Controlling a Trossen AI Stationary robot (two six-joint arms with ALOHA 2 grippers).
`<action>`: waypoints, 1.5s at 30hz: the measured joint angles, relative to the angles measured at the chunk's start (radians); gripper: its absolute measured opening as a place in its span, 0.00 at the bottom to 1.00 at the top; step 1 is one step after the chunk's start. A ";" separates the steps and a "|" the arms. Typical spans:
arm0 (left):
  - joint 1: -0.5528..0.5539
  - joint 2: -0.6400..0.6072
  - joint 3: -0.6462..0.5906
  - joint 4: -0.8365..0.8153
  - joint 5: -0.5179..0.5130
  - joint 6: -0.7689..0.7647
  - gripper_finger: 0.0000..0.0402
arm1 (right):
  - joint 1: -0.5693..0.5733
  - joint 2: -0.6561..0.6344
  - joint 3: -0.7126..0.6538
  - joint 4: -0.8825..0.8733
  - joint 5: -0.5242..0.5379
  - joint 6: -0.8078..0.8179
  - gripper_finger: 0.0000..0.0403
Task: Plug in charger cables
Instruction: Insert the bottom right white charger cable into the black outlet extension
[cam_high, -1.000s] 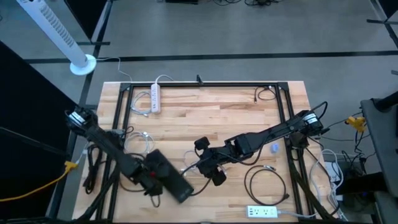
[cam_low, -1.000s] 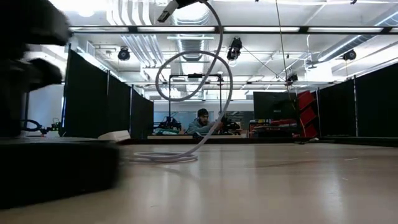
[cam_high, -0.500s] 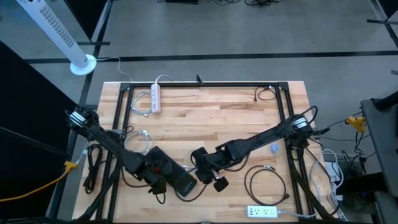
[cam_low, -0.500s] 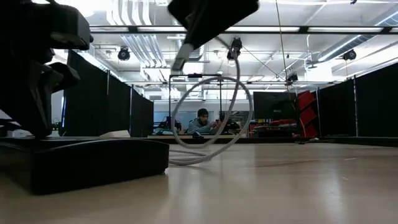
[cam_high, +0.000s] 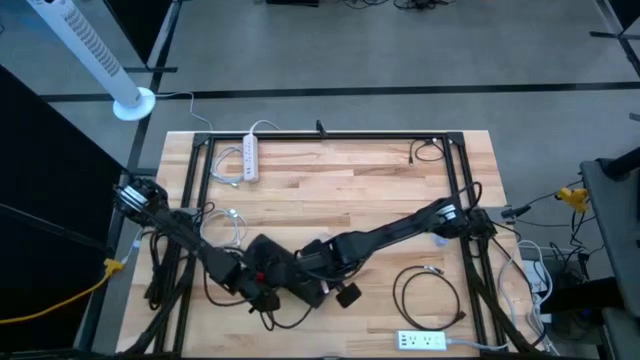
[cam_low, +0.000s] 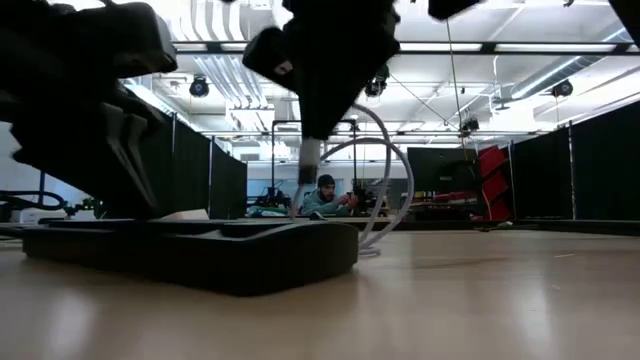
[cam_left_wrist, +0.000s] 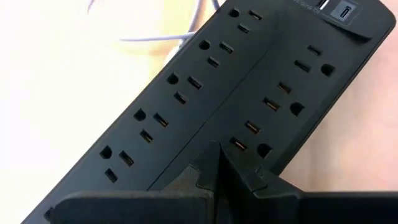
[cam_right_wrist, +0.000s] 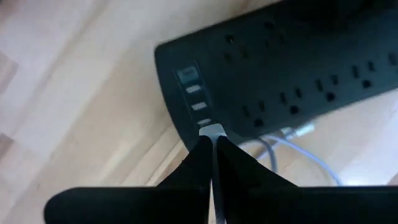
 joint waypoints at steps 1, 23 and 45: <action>0.002 0.000 -0.001 -0.003 -0.011 -0.003 0.00 | -0.001 0.001 0.000 0.001 0.000 -0.001 0.00; 0.006 -0.004 -0.065 0.073 -0.040 -0.018 0.00 | -0.012 0.001 -0.085 0.073 0.045 -0.076 0.00; 0.006 -0.004 -0.066 0.084 -0.040 -0.018 0.00 | -0.014 -0.003 -0.090 0.020 0.075 -0.073 0.00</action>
